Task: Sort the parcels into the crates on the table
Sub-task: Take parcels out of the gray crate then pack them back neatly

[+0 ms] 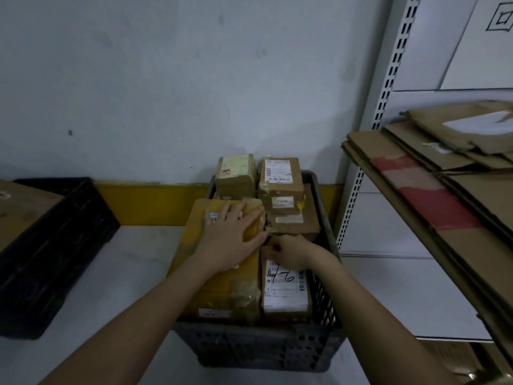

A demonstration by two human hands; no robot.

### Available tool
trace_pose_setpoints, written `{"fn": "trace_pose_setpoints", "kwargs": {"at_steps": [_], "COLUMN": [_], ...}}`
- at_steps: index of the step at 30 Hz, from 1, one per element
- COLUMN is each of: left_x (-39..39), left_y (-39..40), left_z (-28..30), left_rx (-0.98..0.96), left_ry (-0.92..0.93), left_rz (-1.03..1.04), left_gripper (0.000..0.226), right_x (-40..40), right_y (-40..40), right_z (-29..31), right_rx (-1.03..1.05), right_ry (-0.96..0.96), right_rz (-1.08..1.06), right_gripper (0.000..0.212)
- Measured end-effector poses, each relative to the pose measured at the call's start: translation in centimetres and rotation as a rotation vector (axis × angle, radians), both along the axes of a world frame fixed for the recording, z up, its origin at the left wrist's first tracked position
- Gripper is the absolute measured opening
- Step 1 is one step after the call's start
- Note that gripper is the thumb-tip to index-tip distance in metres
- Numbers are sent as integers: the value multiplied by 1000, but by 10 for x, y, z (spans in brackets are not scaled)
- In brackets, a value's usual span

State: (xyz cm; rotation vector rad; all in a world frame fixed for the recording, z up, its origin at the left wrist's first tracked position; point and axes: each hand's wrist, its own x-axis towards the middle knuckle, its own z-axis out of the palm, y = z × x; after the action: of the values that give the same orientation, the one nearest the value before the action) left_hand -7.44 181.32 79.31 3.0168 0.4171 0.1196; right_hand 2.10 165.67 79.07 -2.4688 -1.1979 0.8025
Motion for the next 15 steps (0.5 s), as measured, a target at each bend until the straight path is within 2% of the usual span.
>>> {"fn": "trace_pose_setpoints", "kwargs": {"at_steps": [3,6,7,10,12,15], "left_x": [2,10,14,21,22,20], "left_y": [1,3,4,7,11,14], "left_z": [-1,-3,-3,-2,-2,-5], "left_rx": [-11,-34,-58,-117,-115,-157], "left_ry": [-4,-28,-56,-215,-301,-321], "left_rz": [13,36,34,64,86,56], "left_gripper": [81,68,63,41,29,26], "right_x": [2,0,-1,-14,-28,-37], "right_y": [5,11,14,29,38,42], "right_z": [-1,5,8,10,-2,-13], "right_rx": [63,393,509,634,637,677], "right_ry": [-40,-215,-200,-3,-26,-42], "right_rz": [-143,-405,-442,-366,-332,-390], "right_gripper": [33,23,21,27,36,39]}}
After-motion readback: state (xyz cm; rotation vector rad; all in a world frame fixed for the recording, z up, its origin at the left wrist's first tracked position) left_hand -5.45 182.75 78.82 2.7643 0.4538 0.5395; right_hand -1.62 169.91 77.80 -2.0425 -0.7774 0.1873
